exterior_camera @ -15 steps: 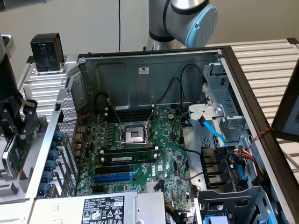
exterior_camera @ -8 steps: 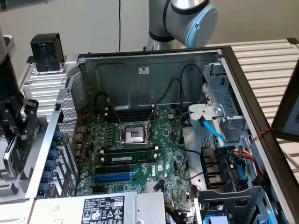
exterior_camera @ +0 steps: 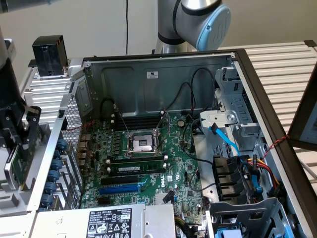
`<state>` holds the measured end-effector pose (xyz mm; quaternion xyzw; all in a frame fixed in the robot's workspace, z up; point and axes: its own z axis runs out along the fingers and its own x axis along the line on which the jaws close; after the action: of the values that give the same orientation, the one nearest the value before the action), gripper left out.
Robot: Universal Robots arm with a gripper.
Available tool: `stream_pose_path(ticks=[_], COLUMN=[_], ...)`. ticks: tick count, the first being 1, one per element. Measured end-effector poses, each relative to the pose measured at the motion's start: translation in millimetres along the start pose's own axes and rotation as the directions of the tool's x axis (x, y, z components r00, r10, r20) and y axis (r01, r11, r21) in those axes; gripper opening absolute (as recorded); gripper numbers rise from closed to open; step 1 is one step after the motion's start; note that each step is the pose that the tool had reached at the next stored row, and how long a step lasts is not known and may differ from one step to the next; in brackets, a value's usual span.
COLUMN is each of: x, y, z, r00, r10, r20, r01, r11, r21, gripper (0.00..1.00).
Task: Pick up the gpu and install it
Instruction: 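Pick up the gpu and move the gpu toward the slot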
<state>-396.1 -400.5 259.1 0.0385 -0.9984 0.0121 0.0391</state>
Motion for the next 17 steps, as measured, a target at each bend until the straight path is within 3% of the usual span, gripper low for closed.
stream_pose_path(ticks=[6, 7, 17], x=[-0.2, -0.4, -2.8], y=[-0.1, -0.2, -0.4], z=[0.5, 0.6, 1.1], r00=[1.0, 1.0, 0.9994], r10=[0.0, 0.0, 0.035], r20=[0.0016, 0.0018, 0.0006], r01=[0.0, 0.0, -0.035], r11=[1.0, 1.0, 0.9994], r21=[0.0009, 0.0009, 0.0015], gripper=[0.3, 0.36, 0.36])
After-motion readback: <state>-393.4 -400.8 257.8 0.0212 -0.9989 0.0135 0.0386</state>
